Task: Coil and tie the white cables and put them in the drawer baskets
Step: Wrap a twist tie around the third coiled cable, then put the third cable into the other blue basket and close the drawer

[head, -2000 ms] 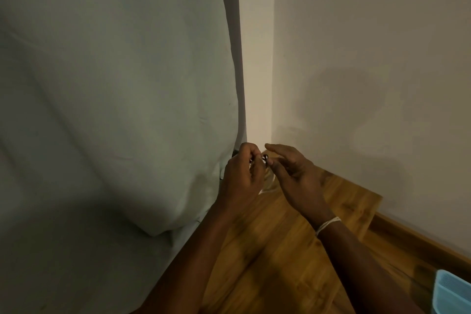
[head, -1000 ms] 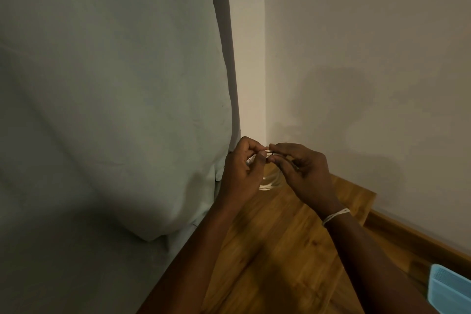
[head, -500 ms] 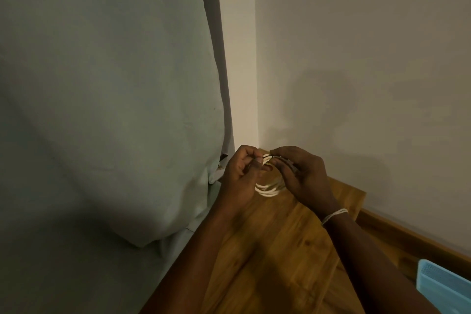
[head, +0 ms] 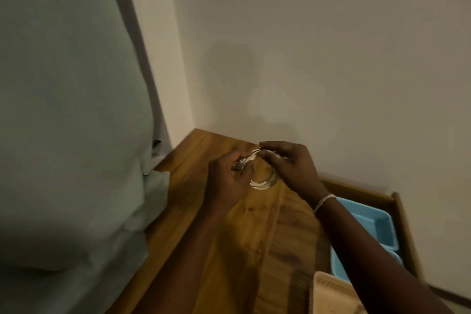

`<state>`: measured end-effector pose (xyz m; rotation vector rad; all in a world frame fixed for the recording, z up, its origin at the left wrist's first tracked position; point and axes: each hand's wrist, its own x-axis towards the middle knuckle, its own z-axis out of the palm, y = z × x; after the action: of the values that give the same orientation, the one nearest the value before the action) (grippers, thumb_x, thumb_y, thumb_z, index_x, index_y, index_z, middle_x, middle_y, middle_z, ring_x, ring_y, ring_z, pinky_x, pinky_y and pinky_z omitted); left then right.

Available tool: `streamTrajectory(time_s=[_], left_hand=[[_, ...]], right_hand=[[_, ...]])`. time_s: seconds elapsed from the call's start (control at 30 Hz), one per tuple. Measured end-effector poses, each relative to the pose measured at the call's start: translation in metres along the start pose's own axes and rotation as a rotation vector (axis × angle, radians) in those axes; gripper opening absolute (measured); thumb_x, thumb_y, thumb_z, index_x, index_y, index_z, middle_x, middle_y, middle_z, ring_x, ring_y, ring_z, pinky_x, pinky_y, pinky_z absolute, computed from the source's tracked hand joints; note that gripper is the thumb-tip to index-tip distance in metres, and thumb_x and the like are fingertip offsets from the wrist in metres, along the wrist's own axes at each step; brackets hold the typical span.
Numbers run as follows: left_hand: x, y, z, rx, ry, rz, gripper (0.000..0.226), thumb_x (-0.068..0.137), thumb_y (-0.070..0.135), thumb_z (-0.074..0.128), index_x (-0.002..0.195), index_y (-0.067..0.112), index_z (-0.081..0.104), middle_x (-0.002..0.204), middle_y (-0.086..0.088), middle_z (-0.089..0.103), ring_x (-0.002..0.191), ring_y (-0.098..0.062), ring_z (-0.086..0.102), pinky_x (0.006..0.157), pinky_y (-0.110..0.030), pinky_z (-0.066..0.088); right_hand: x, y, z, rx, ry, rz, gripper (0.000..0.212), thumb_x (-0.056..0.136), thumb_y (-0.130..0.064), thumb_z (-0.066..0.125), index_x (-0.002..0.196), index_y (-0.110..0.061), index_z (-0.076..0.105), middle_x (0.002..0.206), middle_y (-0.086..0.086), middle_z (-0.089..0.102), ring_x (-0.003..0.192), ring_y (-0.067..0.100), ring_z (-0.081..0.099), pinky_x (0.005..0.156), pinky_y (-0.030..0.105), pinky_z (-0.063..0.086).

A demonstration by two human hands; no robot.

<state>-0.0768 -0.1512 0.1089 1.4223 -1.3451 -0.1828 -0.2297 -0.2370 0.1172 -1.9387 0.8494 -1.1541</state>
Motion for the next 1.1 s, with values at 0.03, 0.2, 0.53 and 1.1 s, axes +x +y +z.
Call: streamTrajectory(time_s=[0.03, 0.2, 0.53, 1.1], left_hand=[[-0.004, -0.002, 0.019, -0.020, -0.013, -0.034, 0.014, 0.087, 0.020, 0.072, 0.101, 0.017, 0.072, 0.087, 0.014, 0.069, 0.077, 0.002, 0.066, 0.062, -0.013, 0.055], [-0.028, -0.003, 0.111, -0.162, -0.085, -0.286, 0.014, 0.085, 0.014, 0.072, 0.099, 0.017, 0.073, 0.086, 0.006, 0.072, 0.075, -0.004, 0.068, 0.062, -0.027, 0.061], [-0.042, -0.017, 0.323, -0.239, -0.667, -0.501, 0.031, 0.092, 0.017, 0.065, 0.122, 0.023, 0.064, 0.106, 0.011, 0.068, 0.088, 0.005, 0.064, 0.068, -0.010, 0.052], [-0.072, -0.096, 0.533, 0.050, -1.038, -0.656, 0.045, 0.082, -0.005, 0.055, 0.120, 0.017, 0.062, 0.103, -0.004, 0.070, 0.084, -0.014, 0.062, 0.068, -0.020, 0.048]], right_hand=[[-0.009, 0.010, -0.010, 0.047, 0.009, 0.069, 0.022, 0.090, -0.019, 0.073, 0.112, -0.018, 0.077, 0.106, -0.006, 0.077, 0.097, 0.005, 0.072, 0.084, 0.022, 0.057], [-0.062, 0.077, -0.059, 0.165, 0.162, 0.396, 0.035, 0.086, -0.034, 0.077, 0.118, -0.025, 0.068, 0.109, -0.002, 0.075, 0.102, 0.019, 0.072, 0.081, 0.034, 0.062], [-0.107, 0.231, -0.179, 0.049, 0.548, 0.713, 0.050, 0.082, -0.030, 0.081, 0.128, -0.017, 0.065, 0.109, 0.000, 0.070, 0.096, 0.010, 0.070, 0.081, 0.033, 0.061], [-0.112, 0.434, -0.228, -0.166, 0.471, 1.117, 0.033, 0.094, -0.010, 0.058, 0.126, -0.003, 0.058, 0.122, 0.019, 0.067, 0.112, 0.036, 0.064, 0.091, 0.031, 0.049]])
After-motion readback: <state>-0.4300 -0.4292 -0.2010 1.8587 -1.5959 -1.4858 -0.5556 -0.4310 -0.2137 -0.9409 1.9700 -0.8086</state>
